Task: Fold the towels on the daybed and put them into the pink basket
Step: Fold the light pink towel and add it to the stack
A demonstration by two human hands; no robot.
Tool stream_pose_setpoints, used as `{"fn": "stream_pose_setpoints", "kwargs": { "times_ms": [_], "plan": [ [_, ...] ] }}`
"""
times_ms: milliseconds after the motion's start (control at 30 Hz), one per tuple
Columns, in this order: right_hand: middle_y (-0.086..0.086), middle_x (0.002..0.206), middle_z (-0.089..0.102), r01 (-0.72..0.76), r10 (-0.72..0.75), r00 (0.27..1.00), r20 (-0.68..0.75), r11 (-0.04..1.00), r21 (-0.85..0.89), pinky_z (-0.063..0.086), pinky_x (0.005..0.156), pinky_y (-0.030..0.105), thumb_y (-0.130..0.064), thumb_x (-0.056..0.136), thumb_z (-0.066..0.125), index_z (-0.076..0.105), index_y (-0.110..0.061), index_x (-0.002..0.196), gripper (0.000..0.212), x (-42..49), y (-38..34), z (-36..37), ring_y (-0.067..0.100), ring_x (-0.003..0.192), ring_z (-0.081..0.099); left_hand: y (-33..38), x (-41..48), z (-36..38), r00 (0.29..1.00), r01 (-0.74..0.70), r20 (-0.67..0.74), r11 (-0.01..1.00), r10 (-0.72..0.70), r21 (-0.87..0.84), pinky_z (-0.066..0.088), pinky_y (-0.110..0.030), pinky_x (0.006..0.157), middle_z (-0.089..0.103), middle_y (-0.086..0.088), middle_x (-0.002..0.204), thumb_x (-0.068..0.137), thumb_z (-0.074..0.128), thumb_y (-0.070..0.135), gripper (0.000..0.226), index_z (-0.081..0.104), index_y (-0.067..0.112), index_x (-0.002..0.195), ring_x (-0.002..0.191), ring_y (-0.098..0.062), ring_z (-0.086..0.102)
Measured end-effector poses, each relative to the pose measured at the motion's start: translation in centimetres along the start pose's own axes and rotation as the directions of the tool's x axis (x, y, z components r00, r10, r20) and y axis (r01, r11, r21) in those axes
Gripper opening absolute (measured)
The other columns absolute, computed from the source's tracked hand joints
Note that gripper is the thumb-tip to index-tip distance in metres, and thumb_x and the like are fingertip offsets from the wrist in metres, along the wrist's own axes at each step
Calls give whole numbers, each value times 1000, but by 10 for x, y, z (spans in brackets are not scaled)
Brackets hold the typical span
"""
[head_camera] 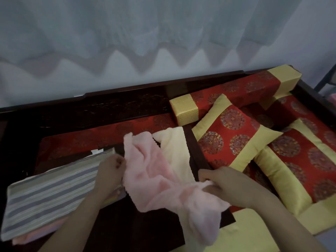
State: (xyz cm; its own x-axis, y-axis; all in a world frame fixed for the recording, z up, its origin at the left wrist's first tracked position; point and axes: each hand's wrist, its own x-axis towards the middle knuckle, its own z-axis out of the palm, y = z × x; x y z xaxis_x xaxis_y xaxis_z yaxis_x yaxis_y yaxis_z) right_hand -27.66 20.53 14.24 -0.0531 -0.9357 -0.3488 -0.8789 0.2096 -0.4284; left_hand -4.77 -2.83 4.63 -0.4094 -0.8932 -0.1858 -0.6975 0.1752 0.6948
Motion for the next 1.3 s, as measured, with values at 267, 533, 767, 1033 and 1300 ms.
{"fn": "stream_pose_setpoints", "kwargs": {
  "times_ms": [267, 533, 767, 1033, 1300],
  "plan": [
    [-6, 78, 60, -103, 119, 990, -75, 975, 197, 39, 53, 22, -13, 76, 68, 57, -26, 85, 19, 22, 0, -4, 12, 70, 57, -95, -58, -35, 997, 30, 59, 963, -47, 269, 38, -30, 45, 60, -4, 48, 83, 68, 25, 24, 46, 21, 93, 46, -15, 59],
    [-11, 84, 69, 113, -14, 976, -216, 883, 456, 46, 69, 16, 0, 72, 70, 75, -25, 80, 27, 50, -45, 3, 10, 80, 64, -73, -16, 8, 857, -490, 128, 715, 498, 499, 53, -35, 62, 61, -1, 99, 69, 62, 32, 38, 54, 22, 105, 91, -22, 58],
    [-2, 81, 70, 69, 82, 966, -245, 832, 550, 49, 65, 21, -11, 69, 79, 67, -29, 82, 26, 57, -54, 12, 10, 72, 61, -52, 16, 28, 916, -377, 348, 724, 200, 577, 42, -32, 86, 59, -7, 114, 83, 60, 22, 28, 62, 13, 109, 112, -26, 54],
    [10, 93, 74, 129, 76, 977, -201, 541, 831, 55, 76, 26, 12, 69, 74, 72, 3, 83, 17, 63, -61, 9, 19, 83, 68, -33, -4, -25, 963, 268, 203, 732, -179, -626, 47, -29, 60, 63, 1, 73, 91, 58, 18, 11, 60, 16, 81, 68, -15, 57],
    [-15, 79, 67, 331, -272, 944, -188, 762, 557, 47, 67, 16, -10, 77, 74, 75, -17, 88, 13, 101, -126, 16, 5, 73, 63, -16, -64, -34, 959, 260, 272, 642, -83, -721, 53, -41, 76, 69, -27, 92, 90, 58, 7, 17, 73, 9, 97, 82, -27, 64]
  ]
}}
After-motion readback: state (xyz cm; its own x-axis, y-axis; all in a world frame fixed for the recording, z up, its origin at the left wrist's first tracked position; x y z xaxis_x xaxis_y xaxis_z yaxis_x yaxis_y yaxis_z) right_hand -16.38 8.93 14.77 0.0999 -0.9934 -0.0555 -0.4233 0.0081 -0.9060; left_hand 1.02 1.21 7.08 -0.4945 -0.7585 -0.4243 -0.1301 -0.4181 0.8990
